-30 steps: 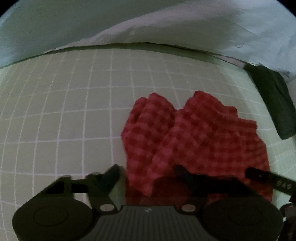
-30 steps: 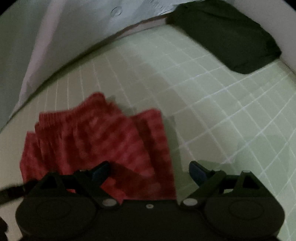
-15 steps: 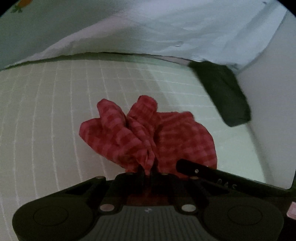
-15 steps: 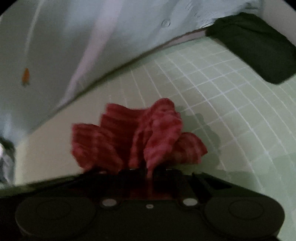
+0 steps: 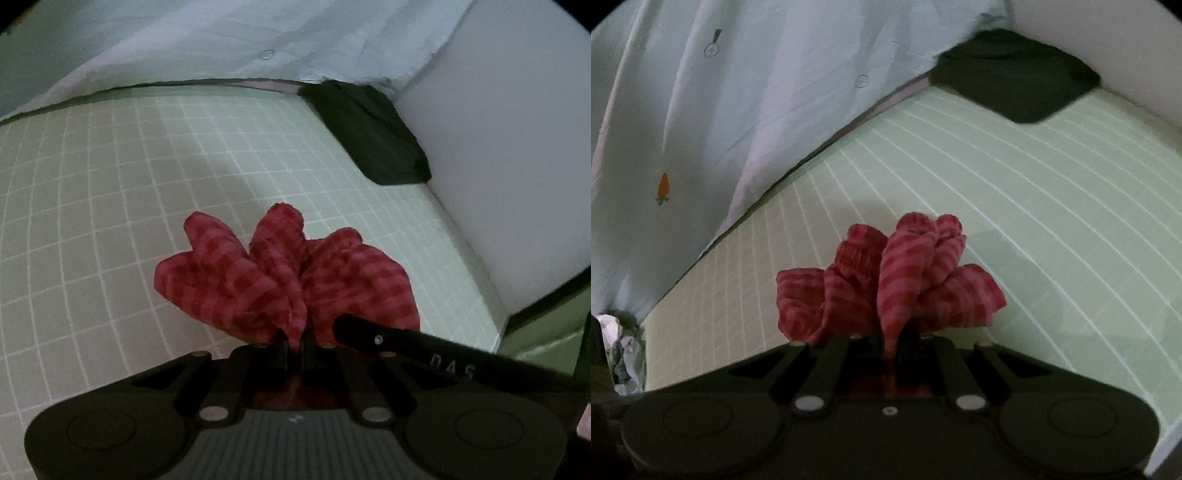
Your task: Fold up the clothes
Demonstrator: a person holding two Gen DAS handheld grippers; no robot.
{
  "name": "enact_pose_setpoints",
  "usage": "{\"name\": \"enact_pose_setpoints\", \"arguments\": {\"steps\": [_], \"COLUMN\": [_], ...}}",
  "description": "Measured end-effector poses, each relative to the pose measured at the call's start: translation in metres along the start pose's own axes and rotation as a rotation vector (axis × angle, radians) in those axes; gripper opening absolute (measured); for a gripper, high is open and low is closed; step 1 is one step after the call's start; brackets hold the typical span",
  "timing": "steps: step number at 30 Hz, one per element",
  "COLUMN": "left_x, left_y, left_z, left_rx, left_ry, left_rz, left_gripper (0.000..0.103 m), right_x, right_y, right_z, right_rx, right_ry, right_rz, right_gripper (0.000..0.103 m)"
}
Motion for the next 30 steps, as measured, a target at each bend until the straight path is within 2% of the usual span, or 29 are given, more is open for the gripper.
{"name": "enact_pose_setpoints", "arguments": {"steps": [3, 8, 13, 17, 23, 30], "left_x": [0.0, -0.009, -0.033, -0.06, -0.129, -0.235], "left_y": [-0.001, -0.019, -0.05, -0.086, -0.129, -0.178], "left_z": [-0.013, -0.04, -0.084, -0.123, -0.178, -0.222], "left_rx": [-0.021, -0.088, -0.105, -0.1, -0.098, -0.085], "left_ry": [-0.002, 0.024, 0.105, 0.147, 0.083, -0.042], "left_rz": [-0.013, -0.05, -0.1, -0.124, -0.179, -0.264], "left_gripper": [0.005, 0.005, 0.005, 0.005, 0.005, 0.006], "right_x": [-0.002, -0.024, -0.071, -0.116, -0.193, -0.307], "right_y": [0.003, 0.004, 0.003, 0.007, 0.007, -0.007], "right_z": [-0.012, -0.035, -0.073, -0.111, -0.152, -0.174], "right_rx": [-0.037, -0.073, -0.104, -0.114, -0.112, -0.102], "right_ry": [-0.023, 0.034, 0.134, 0.219, 0.265, 0.339], "right_rz": [0.007, 0.026, 0.043, 0.0, -0.081, -0.225], "right_gripper": [0.006, 0.006, 0.006, 0.006, 0.006, 0.006]}}
Point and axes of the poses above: each gripper's, at about its wrist camera, not at the fingertips, and y roughly against the way its jaws point, z to its left, x to its underside, the point moved 5 cm from there along -y, roughly the way its jaws point
